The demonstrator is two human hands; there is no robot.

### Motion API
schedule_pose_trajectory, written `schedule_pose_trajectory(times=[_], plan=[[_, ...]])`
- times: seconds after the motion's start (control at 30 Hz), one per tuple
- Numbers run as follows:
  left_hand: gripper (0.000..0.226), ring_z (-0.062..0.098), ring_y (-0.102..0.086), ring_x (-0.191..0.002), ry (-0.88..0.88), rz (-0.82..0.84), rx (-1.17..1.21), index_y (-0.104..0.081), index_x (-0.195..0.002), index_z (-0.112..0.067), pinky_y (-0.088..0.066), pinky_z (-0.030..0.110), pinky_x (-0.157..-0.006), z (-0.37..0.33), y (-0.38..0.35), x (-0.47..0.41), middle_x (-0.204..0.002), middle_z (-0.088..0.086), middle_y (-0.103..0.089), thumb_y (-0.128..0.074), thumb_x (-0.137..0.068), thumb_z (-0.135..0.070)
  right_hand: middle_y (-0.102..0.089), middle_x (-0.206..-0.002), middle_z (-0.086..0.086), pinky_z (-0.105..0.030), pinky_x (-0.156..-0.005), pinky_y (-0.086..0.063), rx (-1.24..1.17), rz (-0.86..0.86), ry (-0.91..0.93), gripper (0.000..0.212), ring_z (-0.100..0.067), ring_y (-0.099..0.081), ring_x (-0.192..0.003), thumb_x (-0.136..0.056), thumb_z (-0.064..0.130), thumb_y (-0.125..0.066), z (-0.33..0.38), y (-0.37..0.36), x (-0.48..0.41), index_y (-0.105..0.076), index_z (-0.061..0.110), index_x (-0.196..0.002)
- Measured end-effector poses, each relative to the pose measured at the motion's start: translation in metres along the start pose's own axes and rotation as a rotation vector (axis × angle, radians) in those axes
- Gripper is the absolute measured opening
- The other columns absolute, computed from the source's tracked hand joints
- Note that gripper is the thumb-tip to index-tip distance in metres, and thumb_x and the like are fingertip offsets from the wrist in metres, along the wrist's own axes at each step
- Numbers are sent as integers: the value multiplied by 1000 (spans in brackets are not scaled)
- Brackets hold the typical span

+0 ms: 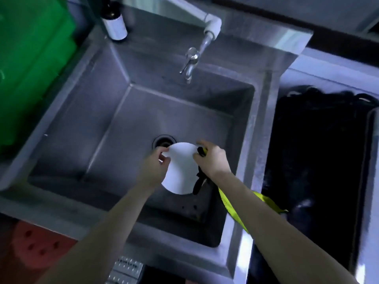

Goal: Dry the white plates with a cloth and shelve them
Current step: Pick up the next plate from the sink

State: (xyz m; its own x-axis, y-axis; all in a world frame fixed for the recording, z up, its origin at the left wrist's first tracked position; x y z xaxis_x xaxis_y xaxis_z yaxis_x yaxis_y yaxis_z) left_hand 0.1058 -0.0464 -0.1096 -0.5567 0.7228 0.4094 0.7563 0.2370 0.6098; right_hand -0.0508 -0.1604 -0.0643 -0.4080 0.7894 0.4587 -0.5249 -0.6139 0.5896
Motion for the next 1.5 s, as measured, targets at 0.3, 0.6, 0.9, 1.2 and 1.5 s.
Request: schedule_pose_trajectory(times=[0.3, 0.6, 0.9, 1.2, 1.5], plan=[[45, 23, -55, -116, 75, 103, -108, -55, -139, -22, -45, 32, -94, 76, -40, -58, -131, 5, -52, -62, -95, -18, -63, -122, -14, -40, -88, -54, 232, 79, -243, 52, -35, -61, -107, -90, 17, -57, -83, -69, -59, -46, 21, -140], [65, 30, -48, -125, 78, 168, -244, -39, -152, -25, -49, 42, -96, 103, -65, -84, -139, 10, -43, -62, -93, -11, -45, -130, -15, -42, -87, -53, 316, 35, -367, 49, -40, -56, -106, -90, 24, -61, -126, -91, -81, -43, 24, -136], [60, 25, -48, -79, 66, 136, -212, -47, -144, -24, -37, 30, -70, 114, -61, -85, -113, 6, -44, -47, -89, 2, -54, -121, -14, -45, -80, -55, 422, 87, -378, 41, -37, -58, -102, -94, 22, -53, -131, -99, -76, -37, 24, -131], [66, 5, -50, -76, 170, 198, -79, -48, -144, -35, -35, 19, -67, 122, -57, -91, -112, 6, -47, -54, -89, 2, -57, -116, -13, -44, -79, -56, 333, 114, -394, 42, -34, -59, -96, -96, 25, -53, -135, -98, -76, -34, 29, -134], [58, 23, -60, -97, 133, 180, 103, -56, -132, -31, -53, 39, -82, 102, -33, -91, -107, 8, -63, -60, -84, 2, -59, -113, -5, -29, -74, -46, 62, -21, -323, 51, -24, -56, -91, -92, 16, -58, -122, -86, -73, -40, 30, -137]])
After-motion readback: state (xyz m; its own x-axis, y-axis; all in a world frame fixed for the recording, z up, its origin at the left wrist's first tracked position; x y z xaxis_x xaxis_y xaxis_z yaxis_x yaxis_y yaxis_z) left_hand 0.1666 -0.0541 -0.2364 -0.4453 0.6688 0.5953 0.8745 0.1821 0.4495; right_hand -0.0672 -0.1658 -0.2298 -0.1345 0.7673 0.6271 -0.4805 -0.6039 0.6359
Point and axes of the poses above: each hand's wrist, its own x-axis away from the middle knuckle, its own y-axis out of the back of the hand, z = x × y, the point moved 6 cm from there along -x, towards the middle knuckle
